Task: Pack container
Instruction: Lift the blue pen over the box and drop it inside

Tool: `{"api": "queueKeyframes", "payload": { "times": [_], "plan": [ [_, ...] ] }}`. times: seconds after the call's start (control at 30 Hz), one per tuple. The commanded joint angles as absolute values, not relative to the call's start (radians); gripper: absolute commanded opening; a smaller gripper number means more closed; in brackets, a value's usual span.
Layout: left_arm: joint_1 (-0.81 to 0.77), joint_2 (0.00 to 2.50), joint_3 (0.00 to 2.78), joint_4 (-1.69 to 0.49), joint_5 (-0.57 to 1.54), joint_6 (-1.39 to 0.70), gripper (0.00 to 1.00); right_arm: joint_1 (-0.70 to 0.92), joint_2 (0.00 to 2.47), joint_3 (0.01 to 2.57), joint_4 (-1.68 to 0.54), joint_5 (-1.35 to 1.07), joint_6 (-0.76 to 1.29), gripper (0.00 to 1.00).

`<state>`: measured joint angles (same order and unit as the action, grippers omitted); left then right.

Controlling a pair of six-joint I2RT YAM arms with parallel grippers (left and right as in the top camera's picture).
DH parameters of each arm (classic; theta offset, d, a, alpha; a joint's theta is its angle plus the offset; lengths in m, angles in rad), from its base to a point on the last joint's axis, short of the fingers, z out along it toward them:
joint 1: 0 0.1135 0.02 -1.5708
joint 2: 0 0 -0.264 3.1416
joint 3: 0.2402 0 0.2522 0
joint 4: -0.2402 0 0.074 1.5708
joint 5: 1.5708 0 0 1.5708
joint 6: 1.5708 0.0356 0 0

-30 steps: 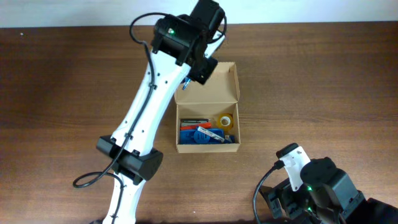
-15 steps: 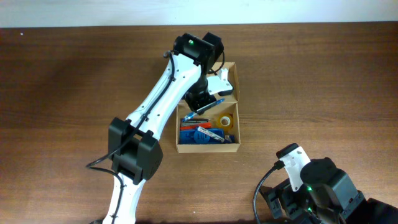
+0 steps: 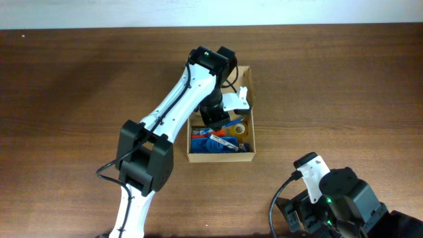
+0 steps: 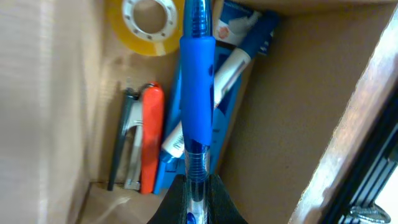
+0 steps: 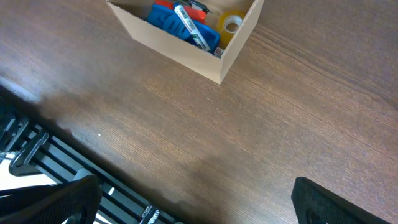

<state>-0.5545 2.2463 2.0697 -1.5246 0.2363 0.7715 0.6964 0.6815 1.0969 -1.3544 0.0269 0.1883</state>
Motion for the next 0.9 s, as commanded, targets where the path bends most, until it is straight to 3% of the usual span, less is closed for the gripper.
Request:
{"api": "queueKeyframes", "payload": {
  "times": [0.0,0.5,0.6,0.7,0.87],
  "plan": [
    [-0.563,2.232,2.05,-1.521,0.259,0.818,0.02,0.698,0.674,1.105,-1.351,0.038,0.2,0.99],
    [-0.6,2.232,1.913,-1.482,0.26,0.936,0.02,0.698,0.674,1.105,-1.351,0.038,0.199,0.99],
    [-0.6,2.232,1.913,-1.497,0.259,0.936,0.23,0.698,0.674,1.105,-1.351,0.038,0.199,0.99],
    [-0.6,2.232,1.913,-1.503,0.259,0.936,0.36,0.698,0.674,1.105,-1.351,0.038,0.2,0.99],
    [-0.6,2.167,1.913,-1.502,0.259,0.932,0.35,0.698,0.674,1.105,-1.351,0.038,0.2,0.99]
  ]
}}
